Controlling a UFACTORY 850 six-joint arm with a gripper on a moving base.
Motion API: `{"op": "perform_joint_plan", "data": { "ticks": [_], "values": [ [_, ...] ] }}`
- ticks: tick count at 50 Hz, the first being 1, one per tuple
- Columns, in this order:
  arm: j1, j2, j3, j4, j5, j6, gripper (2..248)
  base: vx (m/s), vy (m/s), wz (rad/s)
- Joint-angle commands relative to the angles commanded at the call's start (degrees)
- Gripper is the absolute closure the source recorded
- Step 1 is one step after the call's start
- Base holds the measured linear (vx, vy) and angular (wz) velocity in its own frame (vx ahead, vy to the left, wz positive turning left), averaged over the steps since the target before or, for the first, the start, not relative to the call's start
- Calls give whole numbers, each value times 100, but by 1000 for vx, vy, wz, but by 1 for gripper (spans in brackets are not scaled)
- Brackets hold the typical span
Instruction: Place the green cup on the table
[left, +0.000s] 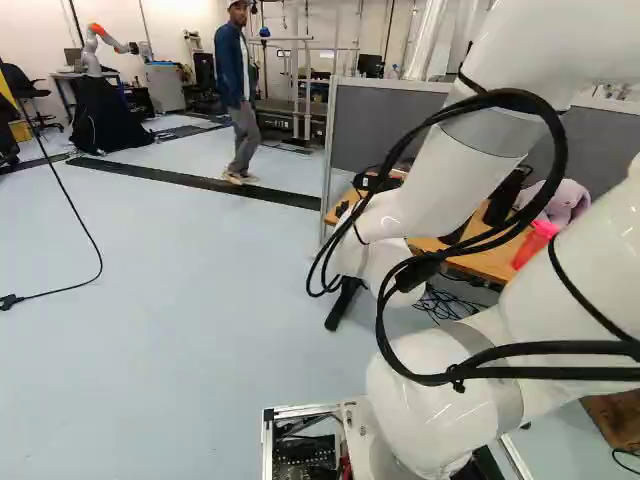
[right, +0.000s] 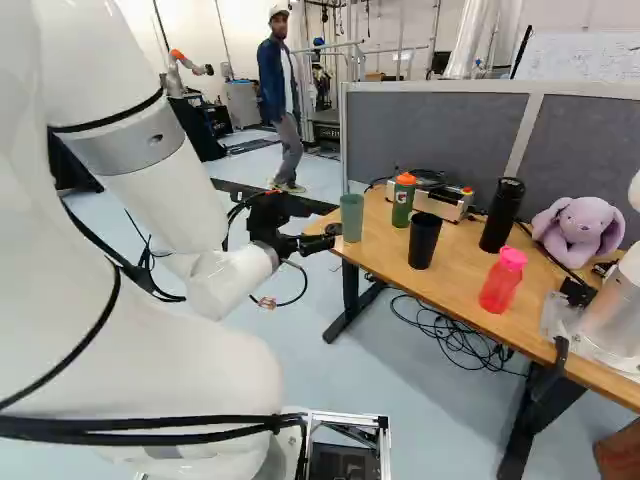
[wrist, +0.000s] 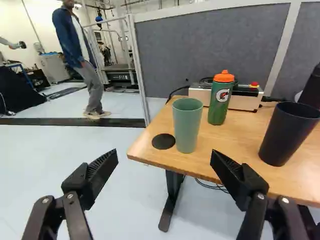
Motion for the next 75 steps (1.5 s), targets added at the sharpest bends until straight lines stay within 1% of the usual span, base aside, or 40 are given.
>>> {"op": "perform_joint_plan", "data": {
  "ticks": [18, 38, 57, 75],
  "values": [
    [-281, 98, -27, -829, -432, 90, 3, 0, 0, 0],
    [-525, 183, -50, -1551, -807, 168, 3, 0, 0, 0],
    [-677, 236, -65, -2000, -1041, 216, 3, 0, 0, 0],
    [-748, 261, -71, -2212, -1151, 239, 3, 0, 0, 0]
  ]
}}
